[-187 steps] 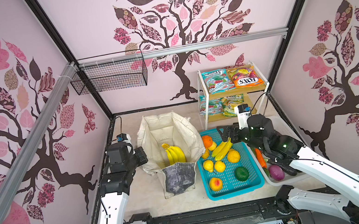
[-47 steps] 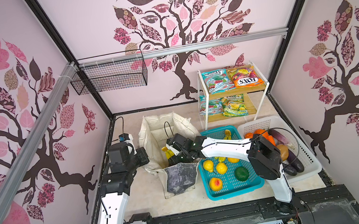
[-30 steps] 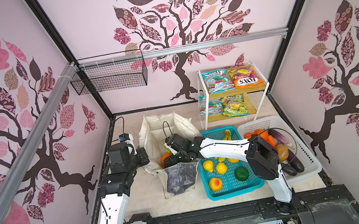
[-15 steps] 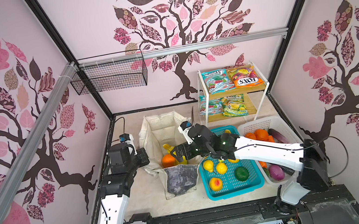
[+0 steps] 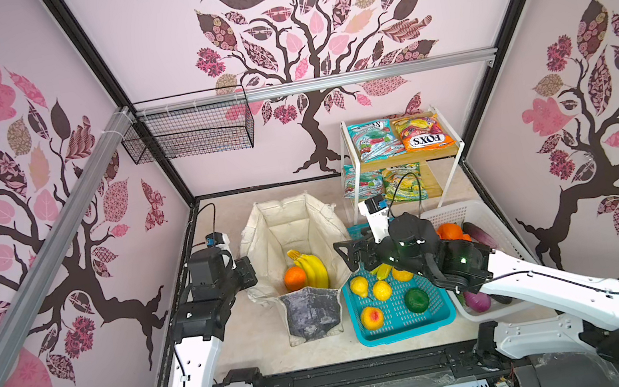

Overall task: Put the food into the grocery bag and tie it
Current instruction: 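Release the orange and raise the right gripper out of the bag, then move the right gripper down over the yellow fruit in the teal basket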

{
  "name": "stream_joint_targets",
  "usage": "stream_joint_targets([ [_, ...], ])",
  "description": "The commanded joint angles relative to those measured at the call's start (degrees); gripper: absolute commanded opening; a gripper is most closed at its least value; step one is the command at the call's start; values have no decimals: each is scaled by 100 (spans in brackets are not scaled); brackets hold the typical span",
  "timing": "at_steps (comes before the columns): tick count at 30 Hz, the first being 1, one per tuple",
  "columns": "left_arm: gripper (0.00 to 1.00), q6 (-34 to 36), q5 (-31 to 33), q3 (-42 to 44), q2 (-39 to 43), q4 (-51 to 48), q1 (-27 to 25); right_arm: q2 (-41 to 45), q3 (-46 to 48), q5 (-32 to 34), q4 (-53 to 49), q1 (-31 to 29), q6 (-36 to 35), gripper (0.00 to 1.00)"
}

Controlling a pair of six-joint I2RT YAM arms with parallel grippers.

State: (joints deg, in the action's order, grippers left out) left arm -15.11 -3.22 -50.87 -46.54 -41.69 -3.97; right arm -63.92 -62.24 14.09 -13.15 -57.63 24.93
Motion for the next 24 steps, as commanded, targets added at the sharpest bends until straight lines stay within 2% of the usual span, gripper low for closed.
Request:
stream_joint_targets([
  [1, 0, -51, 225, 78, 127, 53, -10, 750, 439, 266, 159, 12, -435, 100],
  [4, 0, -96, 323, 69, 130, 19, -5, 1658, 1296, 294, 741, 64, -659, 99],
  [6, 0, -106, 293, 55, 128, 20, -7, 2107, 1637, 221, 654, 298, -612, 100],
  [11, 0, -92, 194, 59, 152, 35, -7, 2324, 1697, -347, -398, 1171, -450, 99],
  [14, 0, -75, 203, 62, 163, 36, -2, 2507, 2062, -538, -392, 1198, -433, 100],
  [17, 0, -88, 208, 62, 154, 31, -3, 2383, 2266, -521, -474, 1205, -217, 99],
  [24, 0, -184, 697, 70, 231, -23, -1, 1281, 2196, -553, -876, 1202, 306, 99],
])
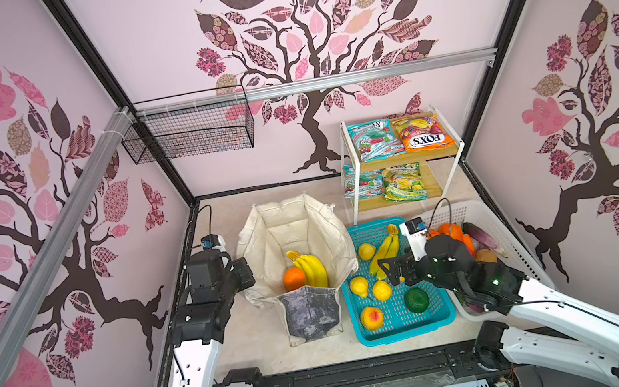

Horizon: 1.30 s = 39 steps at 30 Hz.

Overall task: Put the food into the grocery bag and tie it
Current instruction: 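Move the right gripper down over the yellow fruit in the teal basket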

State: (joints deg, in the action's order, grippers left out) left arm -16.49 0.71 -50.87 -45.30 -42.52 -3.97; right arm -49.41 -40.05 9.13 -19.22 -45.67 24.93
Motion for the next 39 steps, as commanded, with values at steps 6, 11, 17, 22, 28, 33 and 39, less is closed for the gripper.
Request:
stream_joint_targets([
  [6, 0, -89, 433, 60, 88, 4, 33, -363, 307, -228, -66, 6, 459, 100],
  [11, 0, -109, 423, 29, 34, -32, 59, -672, 301, -263, -242, 7, 425, 99],
  [17, 0, -126, 433, 43, 59, -27, 87, -1130, 301, -568, -189, 6, 425, 98],
  [22, 0, -117, 278, 50, 39, 19, 84, -1429, 324, -848, -36, 5, 467, 95],
  [28, 0, -100, 90, 65, 5, 69, 83, -1726, 404, -940, 112, -56, 524, 95],
  [33, 0, -82, 42, 72, 19, 78, 81, -2044, 472, -960, 320, -62, 574, 94],
  [39, 0, -82, 12, 73, 12, 87, 81, -2554, 391, -926, 358, -66, 566, 87],
])
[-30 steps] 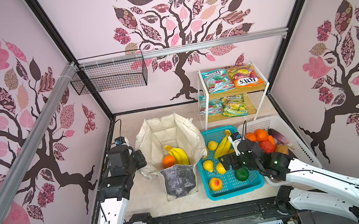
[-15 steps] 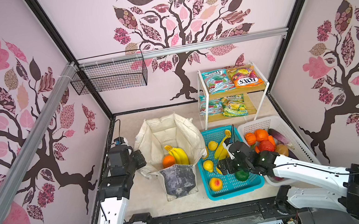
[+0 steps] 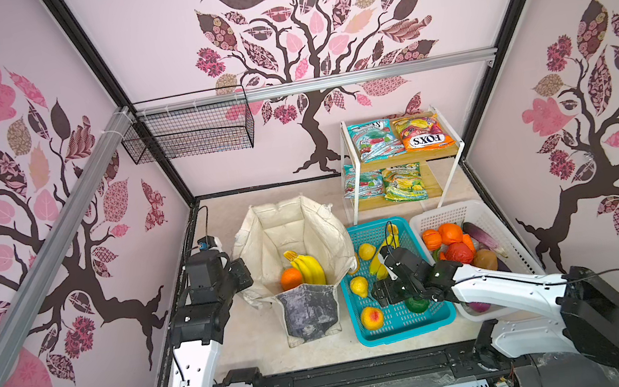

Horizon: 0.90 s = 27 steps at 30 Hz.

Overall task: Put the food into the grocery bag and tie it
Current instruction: 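Move the right gripper down over the yellow fruit in the teal basket, then grasp a yellow pear-shaped fruit with the right gripper and lift it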

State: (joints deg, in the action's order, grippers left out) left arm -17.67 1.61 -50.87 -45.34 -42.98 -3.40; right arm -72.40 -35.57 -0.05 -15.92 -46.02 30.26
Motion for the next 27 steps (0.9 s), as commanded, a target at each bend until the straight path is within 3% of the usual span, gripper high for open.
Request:
stream_joint_targets([
  [1, 0, 36, -86, 77, 29, 142, 30, -325, -71, 5, 28, -30, 36, 87],
  [15, 0, 36, -178, 79, 41, 182, 33, -1055, -160, 269, 197, -237, 70, 82],
  [20, 0, 44, -187, 78, 34, 178, 33, -1035, -198, 255, 233, -242, 73, 70],
  [27, 0, 36, -196, 79, 43, 189, 37, -792, -176, 132, 255, -243, 24, 64],
])
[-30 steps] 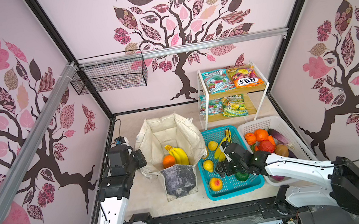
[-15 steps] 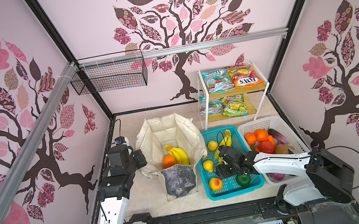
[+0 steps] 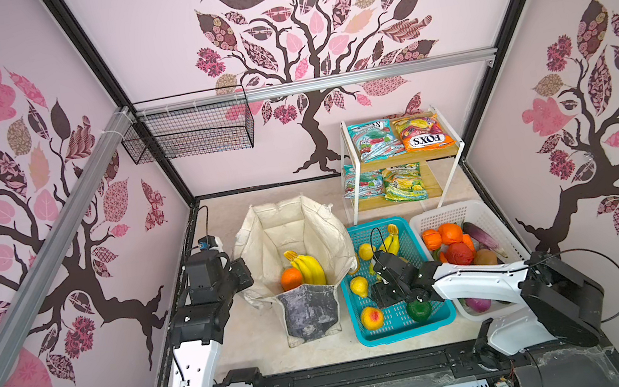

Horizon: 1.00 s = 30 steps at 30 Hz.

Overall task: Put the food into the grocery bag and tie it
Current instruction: 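Grasp a yellow pear-shaped fruit with the right gripper and lift it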

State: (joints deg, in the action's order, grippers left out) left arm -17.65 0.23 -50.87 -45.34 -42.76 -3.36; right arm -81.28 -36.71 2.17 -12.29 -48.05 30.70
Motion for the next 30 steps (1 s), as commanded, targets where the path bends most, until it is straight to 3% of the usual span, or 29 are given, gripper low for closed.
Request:
stream_joint_targets([
  [1, 0, 34, -63, 83, 51, 166, 28, 138, -62, -77, -118, -48, -29, 62],
  [13, 0, 34, -80, 79, 43, 174, 45, 799, -128, 19, -411, -38, -20, 51],
  [30, 0, 26, -135, 104, 21, 207, 74, 2257, -526, 232, -1293, -43, -247, 50],
])
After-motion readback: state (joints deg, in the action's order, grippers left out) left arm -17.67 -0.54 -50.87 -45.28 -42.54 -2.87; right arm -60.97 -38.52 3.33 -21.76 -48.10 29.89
